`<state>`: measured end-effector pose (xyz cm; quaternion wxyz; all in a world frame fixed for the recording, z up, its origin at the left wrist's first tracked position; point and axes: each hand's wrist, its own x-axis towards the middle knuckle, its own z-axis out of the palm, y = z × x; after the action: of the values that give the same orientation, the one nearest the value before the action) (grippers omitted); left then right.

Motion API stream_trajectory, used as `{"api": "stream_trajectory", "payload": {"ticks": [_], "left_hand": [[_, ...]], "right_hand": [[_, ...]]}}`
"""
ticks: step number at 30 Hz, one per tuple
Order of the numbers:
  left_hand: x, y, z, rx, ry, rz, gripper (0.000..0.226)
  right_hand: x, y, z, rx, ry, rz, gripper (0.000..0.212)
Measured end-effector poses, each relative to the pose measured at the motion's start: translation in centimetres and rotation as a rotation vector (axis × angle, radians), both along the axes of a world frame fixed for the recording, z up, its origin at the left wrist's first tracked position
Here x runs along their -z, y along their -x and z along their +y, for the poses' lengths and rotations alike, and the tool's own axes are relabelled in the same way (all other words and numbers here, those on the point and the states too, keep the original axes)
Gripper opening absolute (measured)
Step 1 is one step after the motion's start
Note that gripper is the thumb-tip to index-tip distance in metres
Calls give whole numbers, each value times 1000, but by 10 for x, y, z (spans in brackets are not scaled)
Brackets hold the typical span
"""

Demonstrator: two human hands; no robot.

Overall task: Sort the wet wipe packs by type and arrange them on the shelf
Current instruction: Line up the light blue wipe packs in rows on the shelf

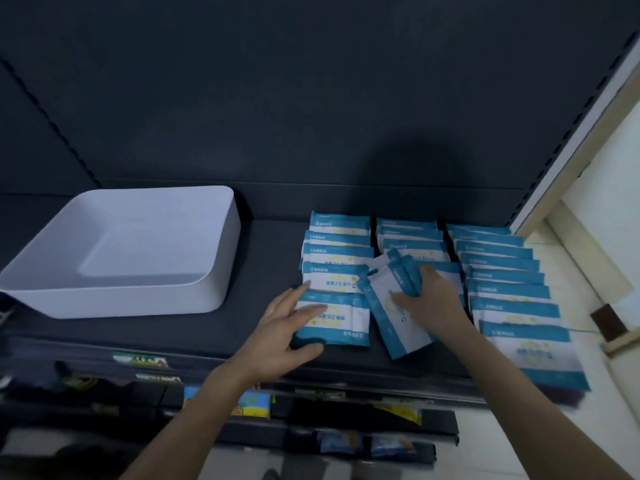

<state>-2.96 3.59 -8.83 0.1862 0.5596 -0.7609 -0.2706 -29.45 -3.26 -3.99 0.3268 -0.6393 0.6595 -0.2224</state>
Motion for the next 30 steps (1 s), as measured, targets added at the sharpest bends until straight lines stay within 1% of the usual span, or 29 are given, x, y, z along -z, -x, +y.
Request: {"api": "stream_trajectory", "payload": {"ticks": [2, 3, 4, 6, 8, 9, 10, 11, 13, 15, 17, 19, 20, 21, 23, 24, 26, 28, 30], "left_hand": [[-9, 3, 0, -152, -46, 156, 75], [-12, 5, -2, -224, -24, 143, 78], [-10, 4, -5, -280, -8, 97, 81], [-9, 2, -11, -352, -70, 60, 91], [-12, 1, -16, -379, -187, 121, 96], [-14, 1, -18, -391, -233, 158, 91], [-17, 3, -19, -397, -250, 198, 78], [-19, 4, -19, -402, -250, 222, 63], [-22, 4, -19, -432, -244, 296, 46], [-22, -2, -20, -469, -283, 379, 41], [-22, -13, -22, -518, -331, 414, 39], [-22, -22, -23, -560, -372, 477, 30], [-23, -24, -22, -572, -383, 502, 24], [-24, -25, -22, -582, -385, 527, 19], [-26, -25, -21, -591, -401, 620, 14], [-28, -23, -21, -598, -415, 686, 15], [-32, -22, -22, -617, -432, 777, 16], [-35, -22, -22, -616, -434, 800, 16], [-38, -22, -21, -597, -427, 818, 17]], "right_hand": [[4, 0, 0, -38, 77, 111, 51], [6, -1, 2, -68, 129, 196, 61], [8, -2, 5, -99, 198, 284, 64], [9, -7, 12, -180, 367, 418, 59], [2, -18, 20, -299, 474, 420, 49], [-4, -25, 24, -387, 476, 421, 44], [-8, -32, 27, -494, 433, 428, 42], [-8, -39, 29, -573, 369, 417, 44], [-5, -51, 27, -646, 238, 410, 60], [1, -60, 25, -691, 210, 464, 82], [5, -66, 24, -709, 164, 532, 96], [6, -69, 23, -675, 133, 549, 98], [6, -70, 23, -644, 145, 553, 96], [7, -72, 23, -606, 183, 544, 88], [6, -72, 21, -492, 272, 447, 60], [5, -72, 20, -415, 298, 366, 47], [0, -71, 18, -240, 328, 178, 27], [-5, -71, 17, -45, 314, -44, 15], [-10, -73, 16, 170, 175, -331, 13]]}}
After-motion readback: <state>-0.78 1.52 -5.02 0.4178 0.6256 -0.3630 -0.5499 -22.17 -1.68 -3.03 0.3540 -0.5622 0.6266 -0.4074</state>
